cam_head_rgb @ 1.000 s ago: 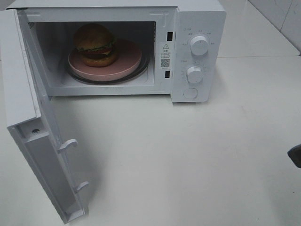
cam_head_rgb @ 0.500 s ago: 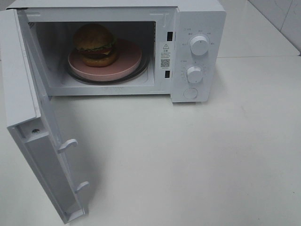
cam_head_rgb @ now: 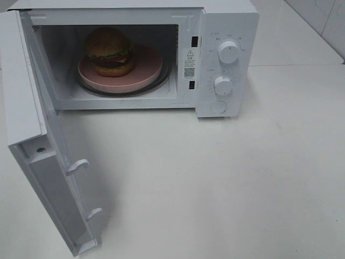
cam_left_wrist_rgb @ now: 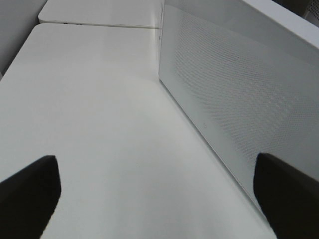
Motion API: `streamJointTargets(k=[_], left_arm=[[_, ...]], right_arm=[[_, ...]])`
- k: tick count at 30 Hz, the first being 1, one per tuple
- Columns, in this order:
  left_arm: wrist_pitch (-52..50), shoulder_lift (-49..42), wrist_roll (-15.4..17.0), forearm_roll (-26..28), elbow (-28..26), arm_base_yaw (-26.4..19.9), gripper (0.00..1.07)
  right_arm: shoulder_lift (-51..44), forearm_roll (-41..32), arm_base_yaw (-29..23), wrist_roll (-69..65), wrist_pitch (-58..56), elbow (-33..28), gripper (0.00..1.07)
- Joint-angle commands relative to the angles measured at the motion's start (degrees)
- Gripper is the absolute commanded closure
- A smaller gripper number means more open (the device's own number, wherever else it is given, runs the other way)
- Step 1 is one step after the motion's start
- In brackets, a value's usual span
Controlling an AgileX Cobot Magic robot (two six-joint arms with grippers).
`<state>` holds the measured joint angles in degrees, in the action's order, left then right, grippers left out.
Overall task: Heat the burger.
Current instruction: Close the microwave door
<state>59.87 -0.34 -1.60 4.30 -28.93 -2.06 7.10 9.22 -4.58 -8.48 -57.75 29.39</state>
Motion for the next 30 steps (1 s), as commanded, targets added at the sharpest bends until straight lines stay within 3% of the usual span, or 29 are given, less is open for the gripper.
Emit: streamJointTargets(k=[1, 5, 30], left_arm=[[-0.5, -1.1, 0.4, 0.2, 0.1, 0.3, 0.09], [-0.5, -1.1, 0.4, 0.2, 0.1, 0.3, 0.09], [-0.5, -1.1, 0.3, 0.2, 0.1, 0.3, 0.09]], right_arm=[[-3.6, -1.4, 1.6, 1.4, 0.3, -0.2, 0.34], [-9.0, -1.5, 3.8, 1.7, 0.2, -0.6, 0.34], [-8.8, -3.4, 4.3, 1.6, 0.2, -0.5, 0.34]])
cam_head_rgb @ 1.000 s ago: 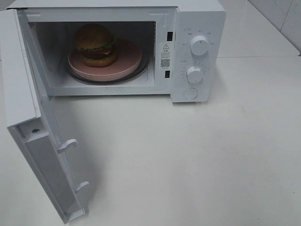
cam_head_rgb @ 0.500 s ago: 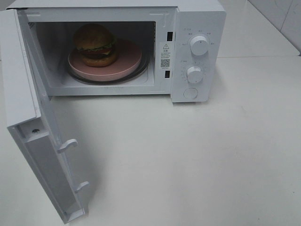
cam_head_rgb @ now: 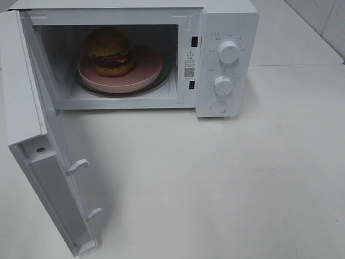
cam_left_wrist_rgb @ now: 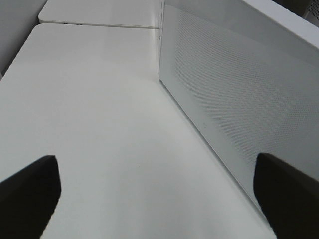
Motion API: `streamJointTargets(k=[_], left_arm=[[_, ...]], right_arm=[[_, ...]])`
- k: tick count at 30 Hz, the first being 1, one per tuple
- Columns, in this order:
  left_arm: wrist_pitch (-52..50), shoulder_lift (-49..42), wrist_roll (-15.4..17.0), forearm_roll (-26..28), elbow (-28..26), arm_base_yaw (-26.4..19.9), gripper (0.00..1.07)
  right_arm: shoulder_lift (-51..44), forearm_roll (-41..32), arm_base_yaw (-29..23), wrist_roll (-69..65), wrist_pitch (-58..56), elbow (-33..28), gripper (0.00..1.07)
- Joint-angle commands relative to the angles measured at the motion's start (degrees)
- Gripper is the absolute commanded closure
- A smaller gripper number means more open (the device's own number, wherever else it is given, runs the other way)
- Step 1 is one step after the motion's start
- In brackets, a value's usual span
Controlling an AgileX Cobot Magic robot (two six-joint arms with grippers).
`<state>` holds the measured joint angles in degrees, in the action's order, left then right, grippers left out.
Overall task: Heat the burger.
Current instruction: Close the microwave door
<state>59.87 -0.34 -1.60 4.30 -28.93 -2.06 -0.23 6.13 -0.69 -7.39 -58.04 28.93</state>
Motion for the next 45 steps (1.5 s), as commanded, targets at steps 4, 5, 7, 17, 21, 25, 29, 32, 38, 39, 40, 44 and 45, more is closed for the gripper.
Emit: streamJointTargets(k=[4, 5, 7, 17, 21, 25, 29, 32, 38, 39, 40, 44, 45], left_arm=[[-0.5, -1.1, 0.3, 0.2, 0.1, 0.3, 0.09], [-0.5, -1.1, 0.3, 0.2, 0.1, 0.3, 0.09], [-0.5, -1.1, 0.3, 0.2, 0.1, 0.3, 0.09], [-0.5, -1.1, 0.3, 0.2, 0.1, 0.3, 0.09], [-0.5, -1.1, 0.3, 0.2, 0.1, 0.3, 0.09], [-0.5, -1.1, 0.3, 0.2, 0.1, 0.3, 0.09], [-0.5, -1.1, 0.5, 0.1, 0.1, 0.3, 0.09], [-0.5, -1.1, 0.5, 0.1, 0.1, 0.3, 0.09], [-3.6, 0.5, 0.5, 0.0, -2.5, 0.3, 0.13], [-5.0, 1.9, 0.5, -0.3, -2.5, 0.3, 0.18], [-5.0, 1.9, 0.5, -0.3, -2.5, 0.3, 0.18], [-9.3, 5.4, 0.5, -0.3, -2.3, 0.3, 0.39], [-10.7, 7.2, 0.5, -0.3, -2.3, 0.3, 0.52]], right_arm=[[-1.5, -0.3, 0.4, 0.5, 0.5, -0.1, 0.34], [-1.5, -0.3, 0.4, 0.5, 0.5, -0.1, 0.34], [-1.5, -0.3, 0.4, 0.5, 0.5, -0.1, 0.34], [-1.5, -0.3, 0.4, 0.5, 0.5, -0.1, 0.34], [-1.5, -0.3, 0.4, 0.5, 0.5, -0.1, 0.34], [-1.5, -0.3, 0.4, 0.5, 0.5, -0.1, 0.34], [-1.5, -0.3, 0.4, 0.5, 0.5, -0.1, 0.34], [-1.5, -0.3, 0.4, 0.5, 0.5, -0.1, 0.34], [-1.5, -0.3, 0.4, 0.5, 0.5, -0.1, 0.34], [-1.5, -0.3, 0.4, 0.5, 0.5, -0.1, 0.34], [-1.5, -0.3, 0.4, 0.5, 0.5, -0.1, 0.34], [-1.5, -0.3, 0.4, 0.5, 0.5, -0.1, 0.34], [-1.5, -0.3, 0.4, 0.5, 0.5, -0.1, 0.34]])
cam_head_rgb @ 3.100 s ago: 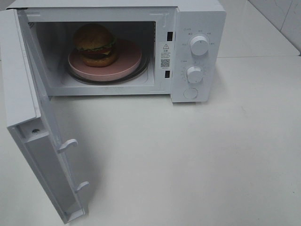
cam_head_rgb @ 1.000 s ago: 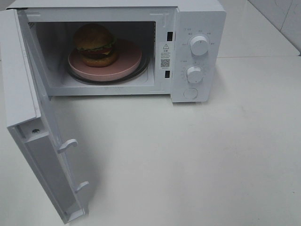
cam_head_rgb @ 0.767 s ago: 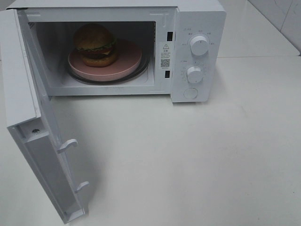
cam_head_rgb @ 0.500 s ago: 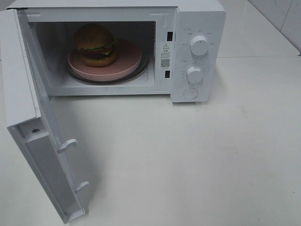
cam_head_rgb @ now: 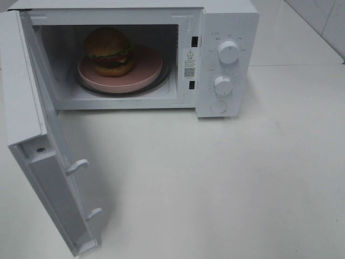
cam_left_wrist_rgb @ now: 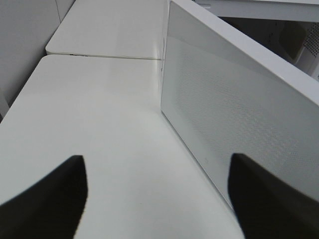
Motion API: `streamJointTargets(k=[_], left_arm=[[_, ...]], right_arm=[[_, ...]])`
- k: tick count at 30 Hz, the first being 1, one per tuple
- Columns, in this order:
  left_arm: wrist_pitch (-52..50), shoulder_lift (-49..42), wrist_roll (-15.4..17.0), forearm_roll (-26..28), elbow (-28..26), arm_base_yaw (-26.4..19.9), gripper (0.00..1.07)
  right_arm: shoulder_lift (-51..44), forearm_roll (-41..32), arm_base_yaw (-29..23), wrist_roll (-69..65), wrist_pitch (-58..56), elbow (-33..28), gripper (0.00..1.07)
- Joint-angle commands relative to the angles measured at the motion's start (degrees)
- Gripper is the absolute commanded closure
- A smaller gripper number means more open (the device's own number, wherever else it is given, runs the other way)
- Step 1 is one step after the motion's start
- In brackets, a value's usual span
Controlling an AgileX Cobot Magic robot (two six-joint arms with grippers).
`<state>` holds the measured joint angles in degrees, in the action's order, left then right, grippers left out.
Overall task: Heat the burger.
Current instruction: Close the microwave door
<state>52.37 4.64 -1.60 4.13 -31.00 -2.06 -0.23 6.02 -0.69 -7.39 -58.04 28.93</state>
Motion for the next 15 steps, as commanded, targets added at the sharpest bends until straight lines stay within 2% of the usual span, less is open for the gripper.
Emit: streamJointTargets(k=[1, 2, 3, 4, 5, 6, 8, 12, 14, 15], left_arm=[[-3.2, 2.2, 0.5, -0.1, -0.3, 0.3, 0.52], [-5.6, 4.3, 0.5, -0.1, -0.1, 0.3, 0.66], [-7.2, 5.6, 0.5, -0.1, 0.3, 0.3, 0.73], [-7.2, 5.6, 0.5, -0.1, 0.3, 0.3, 0.73], [-9.3, 8.0, 0.5, -0.1, 1.1, 0.3, 0.90], [-9.3, 8.0, 0.5, -0.1, 1.1, 0.3, 0.90], [-13.5, 10.7, 0.5, -0.1, 3.0, 0.3, 1.07], [-20.3, 12.3, 0.5, 0.0, 5.8, 0.3, 1.07], [-29.2, 13.8, 0.5, 0.0, 9.3, 0.3, 1.07], [-29.2, 13.8, 0.5, 0.0, 9.3, 0.3, 1.07]], right_arm=[[-1.5, -0.2, 0.4, 0.5, 0.5, -0.1, 0.34], [-1.5, -0.2, 0.4, 0.5, 0.5, -0.1, 0.34], [-1.5, -0.2, 0.4, 0.5, 0.5, -0.1, 0.34], [-1.5, -0.2, 0.4, 0.5, 0.5, -0.1, 0.34], [-1.5, -0.2, 0.4, 0.5, 0.5, -0.1, 0.34], [-1.5, -0.2, 0.4, 0.5, 0.5, -0.1, 0.34], [-1.5, -0.2, 0.4, 0.5, 0.5, -0.1, 0.34], [-1.5, -0.2, 0.4, 0.5, 0.5, -0.1, 0.34], [-1.5, -0.2, 0.4, 0.5, 0.5, -0.1, 0.34], [-1.5, -0.2, 0.4, 0.5, 0.5, -0.1, 0.34]])
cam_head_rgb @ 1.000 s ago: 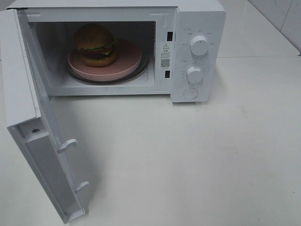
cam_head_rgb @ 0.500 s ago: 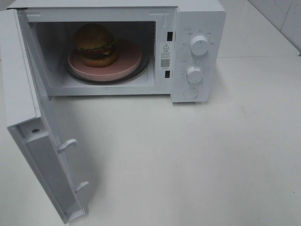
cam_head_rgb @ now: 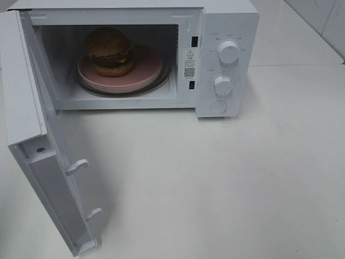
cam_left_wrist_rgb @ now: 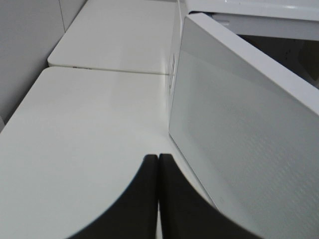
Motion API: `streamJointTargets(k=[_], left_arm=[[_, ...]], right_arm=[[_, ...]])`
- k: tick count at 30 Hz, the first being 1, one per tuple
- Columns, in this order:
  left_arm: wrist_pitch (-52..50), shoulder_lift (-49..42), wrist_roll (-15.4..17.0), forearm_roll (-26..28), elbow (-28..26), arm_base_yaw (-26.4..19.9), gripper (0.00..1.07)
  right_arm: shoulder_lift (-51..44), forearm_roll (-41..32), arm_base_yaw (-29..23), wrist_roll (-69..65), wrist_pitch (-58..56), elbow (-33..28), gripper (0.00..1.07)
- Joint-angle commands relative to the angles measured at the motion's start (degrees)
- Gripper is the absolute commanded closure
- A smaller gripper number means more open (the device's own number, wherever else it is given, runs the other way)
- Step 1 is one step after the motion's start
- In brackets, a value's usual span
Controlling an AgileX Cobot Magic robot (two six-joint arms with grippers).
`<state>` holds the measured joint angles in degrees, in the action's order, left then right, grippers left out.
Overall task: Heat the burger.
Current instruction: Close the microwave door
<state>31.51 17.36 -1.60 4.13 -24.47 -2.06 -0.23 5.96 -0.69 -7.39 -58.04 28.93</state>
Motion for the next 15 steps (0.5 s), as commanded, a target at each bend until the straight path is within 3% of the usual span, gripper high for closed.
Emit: streamJointTargets(k=[1, 11, 13, 15], left_arm=[[-13.8, 2.3, 0.5, 0.0, 5.3, 0.3, 1.07], [-35.0, 10.9, 0.2, -0.1, 13.5, 0.3, 1.07], [-44.0, 16.7, 0.2, -1.0, 15.6, 0.3, 1.07], [-45.8, 18.4, 0.2, -1.6, 15.9, 0.3, 1.07]], right_arm=[[-1.5, -0.1, 0.4, 0.5, 0.5, -0.1, 0.34], [-1.5, -0.1, 0.4, 0.5, 0.5, -0.1, 0.34], [-1.5, -0.1, 0.4, 0.5, 0.5, -0.1, 0.34], [-1.5, -0.1, 0.4, 0.5, 0.5, -0.1, 0.34]])
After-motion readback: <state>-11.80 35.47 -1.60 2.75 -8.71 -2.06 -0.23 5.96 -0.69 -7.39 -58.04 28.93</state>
